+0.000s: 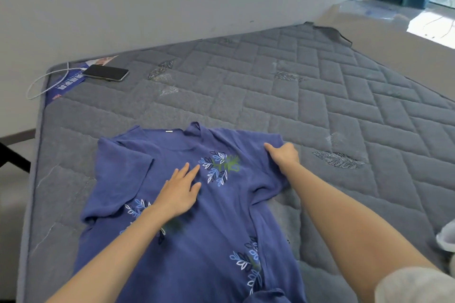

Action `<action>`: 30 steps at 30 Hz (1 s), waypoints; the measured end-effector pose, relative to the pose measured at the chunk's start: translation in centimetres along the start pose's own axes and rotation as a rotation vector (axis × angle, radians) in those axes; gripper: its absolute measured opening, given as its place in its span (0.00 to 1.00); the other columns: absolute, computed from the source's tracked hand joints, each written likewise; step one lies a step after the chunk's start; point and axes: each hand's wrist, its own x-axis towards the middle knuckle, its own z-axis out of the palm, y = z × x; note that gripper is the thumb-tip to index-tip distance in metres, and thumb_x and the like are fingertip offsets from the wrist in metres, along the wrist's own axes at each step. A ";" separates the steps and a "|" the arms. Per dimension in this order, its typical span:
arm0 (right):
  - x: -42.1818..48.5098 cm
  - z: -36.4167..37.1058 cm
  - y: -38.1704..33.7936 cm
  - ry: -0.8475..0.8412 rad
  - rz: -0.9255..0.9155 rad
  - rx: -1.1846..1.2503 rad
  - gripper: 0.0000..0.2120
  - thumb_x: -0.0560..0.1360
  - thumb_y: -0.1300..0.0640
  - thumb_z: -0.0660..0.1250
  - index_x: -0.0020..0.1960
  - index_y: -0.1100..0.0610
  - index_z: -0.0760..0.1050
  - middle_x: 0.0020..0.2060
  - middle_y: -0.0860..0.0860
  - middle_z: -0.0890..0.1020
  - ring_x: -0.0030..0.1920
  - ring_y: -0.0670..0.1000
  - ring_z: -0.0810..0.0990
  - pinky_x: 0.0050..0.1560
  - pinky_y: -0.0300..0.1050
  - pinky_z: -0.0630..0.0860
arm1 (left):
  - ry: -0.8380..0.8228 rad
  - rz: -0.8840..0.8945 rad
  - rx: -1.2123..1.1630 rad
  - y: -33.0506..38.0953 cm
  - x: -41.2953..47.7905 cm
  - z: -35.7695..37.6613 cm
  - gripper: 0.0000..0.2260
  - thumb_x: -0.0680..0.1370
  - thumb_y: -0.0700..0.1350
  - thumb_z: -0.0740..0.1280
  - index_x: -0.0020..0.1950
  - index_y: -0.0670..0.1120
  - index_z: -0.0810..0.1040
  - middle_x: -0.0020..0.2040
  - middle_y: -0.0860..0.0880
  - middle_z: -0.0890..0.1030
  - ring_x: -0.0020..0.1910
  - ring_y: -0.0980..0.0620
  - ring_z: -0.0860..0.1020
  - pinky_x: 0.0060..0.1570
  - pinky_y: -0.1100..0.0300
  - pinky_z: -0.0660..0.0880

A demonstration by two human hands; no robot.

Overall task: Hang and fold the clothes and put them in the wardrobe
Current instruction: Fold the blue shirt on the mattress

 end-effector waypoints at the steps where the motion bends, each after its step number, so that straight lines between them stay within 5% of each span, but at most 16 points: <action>1: 0.2 0.0 -0.1 -0.024 -0.034 -0.014 0.28 0.75 0.44 0.66 0.65 0.64 0.70 0.63 0.61 0.75 0.62 0.61 0.74 0.61 0.53 0.72 | 0.004 0.003 0.001 0.0 0.2 0.0 0.24 0.83 0.50 0.53 0.78 0.52 0.49 0.78 0.49 0.46 0.77 0.44 0.45 0.74 0.47 0.51; 9: 1.6 -1.9 1.5 0.304 0.009 0.109 0.18 0.81 0.48 0.56 0.58 0.59 0.75 0.58 0.61 0.78 0.59 0.62 0.76 0.57 0.52 0.71 | -0.081 -0.086 0.043 0.2 2.0 0.4 0.23 0.83 0.53 0.50 0.77 0.59 0.47 0.78 0.53 0.42 0.77 0.42 0.43 0.70 0.37 0.50; 19: 0.8 -2.2 3.3 0.157 0.045 0.044 0.25 0.78 0.41 0.57 0.64 0.60 0.70 0.62 0.59 0.76 0.62 0.61 0.74 0.61 0.53 0.70 | -0.022 -0.067 0.114 1.3 2.9 0.9 0.23 0.83 0.52 0.50 0.77 0.58 0.48 0.78 0.52 0.43 0.77 0.45 0.43 0.72 0.39 0.45; 25: -0.9 -3.0 0.0 0.164 -0.136 -0.012 0.17 0.81 0.50 0.55 0.62 0.58 0.73 0.60 0.60 0.77 0.61 0.62 0.75 0.57 0.51 0.70 | 0.062 -0.014 0.066 1.3 3.0 -0.4 0.23 0.83 0.51 0.52 0.77 0.56 0.51 0.78 0.50 0.46 0.77 0.47 0.45 0.72 0.41 0.46; 30: -5.1 1.1 -5.1 -0.241 -0.398 -0.117 0.15 0.81 0.55 0.56 0.61 0.61 0.73 0.56 0.62 0.80 0.53 0.62 0.79 0.54 0.51 0.74 | 0.103 -0.051 0.053 0.2 2.3 -2.1 0.23 0.83 0.50 0.52 0.77 0.55 0.52 0.78 0.49 0.47 0.77 0.45 0.46 0.72 0.41 0.48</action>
